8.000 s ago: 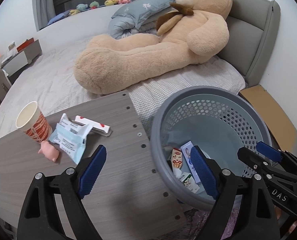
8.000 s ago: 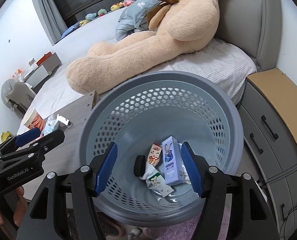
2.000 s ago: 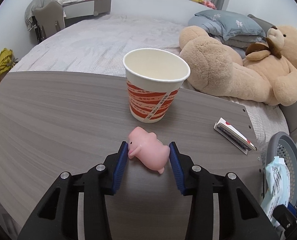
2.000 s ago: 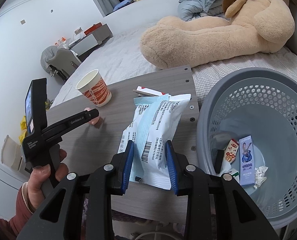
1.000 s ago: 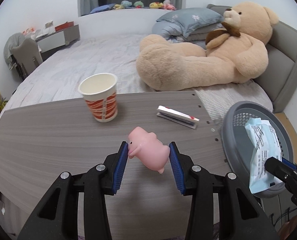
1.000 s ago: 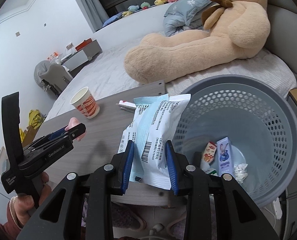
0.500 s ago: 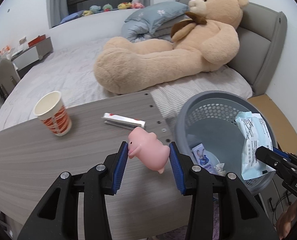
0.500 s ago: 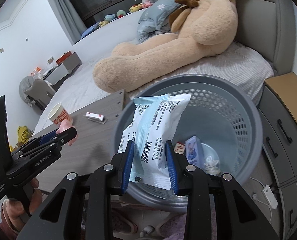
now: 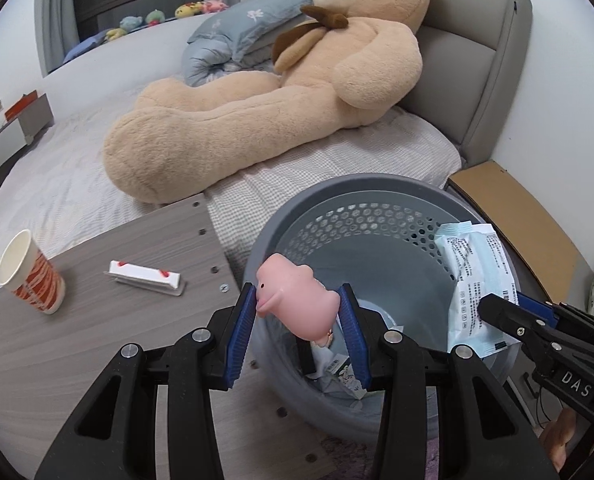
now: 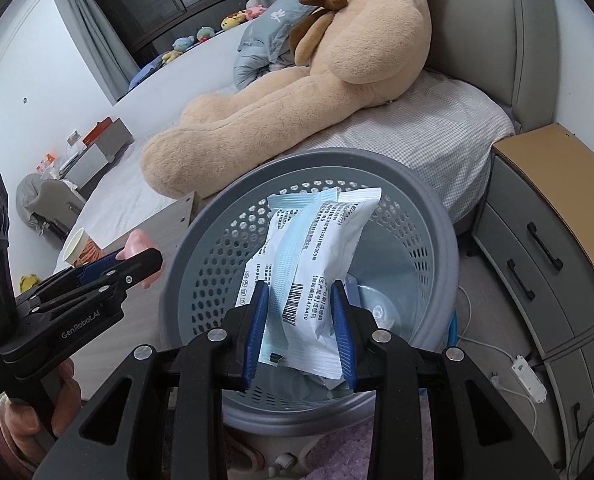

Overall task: Collect trash
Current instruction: 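Carry the packet and pig toy over the grey basket, then open both tools to drop the packet and pig toy into the basket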

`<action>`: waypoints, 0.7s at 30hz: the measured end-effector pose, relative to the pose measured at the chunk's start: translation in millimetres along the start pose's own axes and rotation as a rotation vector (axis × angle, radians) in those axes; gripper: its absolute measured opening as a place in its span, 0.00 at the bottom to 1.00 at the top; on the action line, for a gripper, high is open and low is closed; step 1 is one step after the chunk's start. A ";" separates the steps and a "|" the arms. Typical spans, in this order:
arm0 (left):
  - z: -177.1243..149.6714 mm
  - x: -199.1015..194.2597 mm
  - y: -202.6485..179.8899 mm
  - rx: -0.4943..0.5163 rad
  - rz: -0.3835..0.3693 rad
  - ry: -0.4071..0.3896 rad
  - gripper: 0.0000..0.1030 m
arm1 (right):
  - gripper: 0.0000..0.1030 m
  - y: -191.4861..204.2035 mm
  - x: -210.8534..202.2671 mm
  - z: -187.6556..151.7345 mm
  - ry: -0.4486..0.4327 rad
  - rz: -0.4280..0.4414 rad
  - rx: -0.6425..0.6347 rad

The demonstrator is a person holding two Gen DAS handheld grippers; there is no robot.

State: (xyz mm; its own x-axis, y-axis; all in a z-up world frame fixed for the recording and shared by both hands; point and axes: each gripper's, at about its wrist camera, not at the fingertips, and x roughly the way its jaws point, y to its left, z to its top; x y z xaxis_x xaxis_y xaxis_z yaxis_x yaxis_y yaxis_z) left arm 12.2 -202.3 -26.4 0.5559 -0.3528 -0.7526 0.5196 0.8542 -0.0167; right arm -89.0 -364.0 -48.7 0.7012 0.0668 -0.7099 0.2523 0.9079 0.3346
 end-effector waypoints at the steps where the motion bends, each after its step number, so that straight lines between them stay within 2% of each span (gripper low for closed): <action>1: 1.4 2.0 -1.6 0.003 -0.004 0.003 0.40 | 0.30 -1.1 1.2 0.4 0.001 -0.001 0.003; 9: 6.5 10.5 -10.7 0.015 -0.015 0.018 0.42 | 0.30 -8.7 6.9 0.2 0.007 -0.007 0.025; 13: 7.8 11.1 -12.0 0.013 -0.008 0.016 0.54 | 0.32 -14.0 7.9 0.5 0.003 -0.013 0.032; 18: 7.1 11.3 -10.8 0.008 0.001 0.017 0.57 | 0.40 -14.3 6.7 -1.8 0.001 -0.013 0.037; 21: 5.7 10.0 -8.5 0.002 0.004 0.015 0.59 | 0.41 -14.2 6.9 -2.8 0.000 -0.014 0.038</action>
State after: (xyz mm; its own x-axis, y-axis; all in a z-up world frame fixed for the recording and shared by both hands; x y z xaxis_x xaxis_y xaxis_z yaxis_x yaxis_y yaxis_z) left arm 17.1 -215.3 -30.0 0.5481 -0.3431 -0.7628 0.5186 0.8549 -0.0119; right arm -89.7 -375.3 -60.0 0.6973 0.0541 -0.7147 0.2875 0.8923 0.3481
